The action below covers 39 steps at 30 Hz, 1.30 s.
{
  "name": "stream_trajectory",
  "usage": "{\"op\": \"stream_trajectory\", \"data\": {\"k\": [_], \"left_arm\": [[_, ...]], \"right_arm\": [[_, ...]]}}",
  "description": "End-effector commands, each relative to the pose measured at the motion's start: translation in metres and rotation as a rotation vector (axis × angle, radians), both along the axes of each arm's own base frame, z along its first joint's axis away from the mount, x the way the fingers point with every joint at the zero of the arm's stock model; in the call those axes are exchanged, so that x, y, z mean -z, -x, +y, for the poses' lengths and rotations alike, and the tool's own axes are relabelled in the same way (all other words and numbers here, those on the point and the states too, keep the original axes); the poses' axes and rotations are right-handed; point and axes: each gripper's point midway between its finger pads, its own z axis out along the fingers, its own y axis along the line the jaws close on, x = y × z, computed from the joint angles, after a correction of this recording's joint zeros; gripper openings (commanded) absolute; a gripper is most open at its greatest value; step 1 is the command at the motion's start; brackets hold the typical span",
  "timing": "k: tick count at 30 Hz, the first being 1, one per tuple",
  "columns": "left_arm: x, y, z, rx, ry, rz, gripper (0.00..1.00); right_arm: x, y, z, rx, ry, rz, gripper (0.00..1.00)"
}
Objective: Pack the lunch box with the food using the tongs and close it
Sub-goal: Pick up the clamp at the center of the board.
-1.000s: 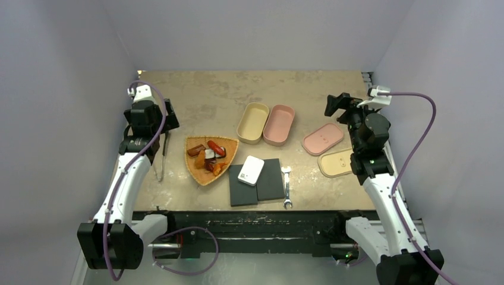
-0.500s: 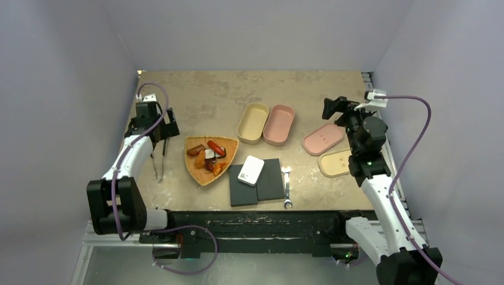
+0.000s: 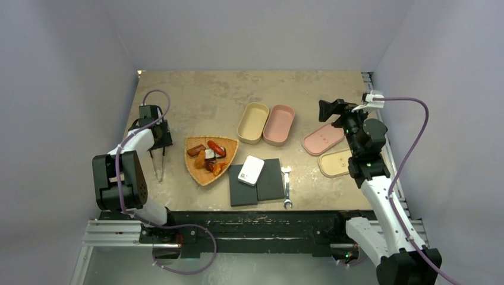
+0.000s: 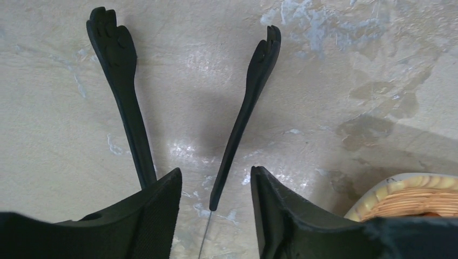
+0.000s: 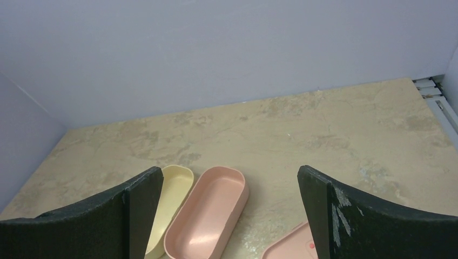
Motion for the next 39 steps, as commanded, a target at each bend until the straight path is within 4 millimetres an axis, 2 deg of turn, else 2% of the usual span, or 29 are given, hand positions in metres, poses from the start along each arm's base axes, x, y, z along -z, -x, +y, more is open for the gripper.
{"op": "stream_trajectory", "data": {"k": [1,8,11,19,25,31,37,39], "left_arm": [[-0.005,-0.014,0.007,0.018,-0.034,-0.024,0.46],[0.008,-0.015,0.008,0.033,-0.034,0.01,0.38],[0.012,-0.016,0.005,0.043,-0.02,0.023,0.3],[0.004,-0.022,0.002,0.077,-0.02,-0.016,0.0],[-0.005,-0.044,-0.006,0.165,-0.027,-0.055,0.0],[-0.007,-0.074,-0.031,0.34,0.015,-0.094,0.0],[0.016,-0.089,-0.036,0.372,0.048,-0.04,0.0],[0.02,-0.088,-0.036,0.365,0.054,-0.029,0.04]], "right_arm": [[-0.023,0.009,0.007,-0.04,-0.018,-0.088,0.98],[-0.023,0.011,0.005,-0.031,-0.019,-0.095,0.98],[-0.024,0.012,0.005,-0.031,-0.02,-0.097,0.98],[-0.024,0.013,0.005,-0.031,-0.02,-0.095,0.98],[-0.024,0.013,0.005,-0.033,-0.019,-0.095,0.98],[-0.022,0.012,0.005,-0.03,-0.017,-0.09,0.99],[-0.02,0.011,0.004,-0.027,-0.016,-0.084,0.99],[-0.019,0.011,0.004,-0.025,-0.016,-0.082,0.99]]}}
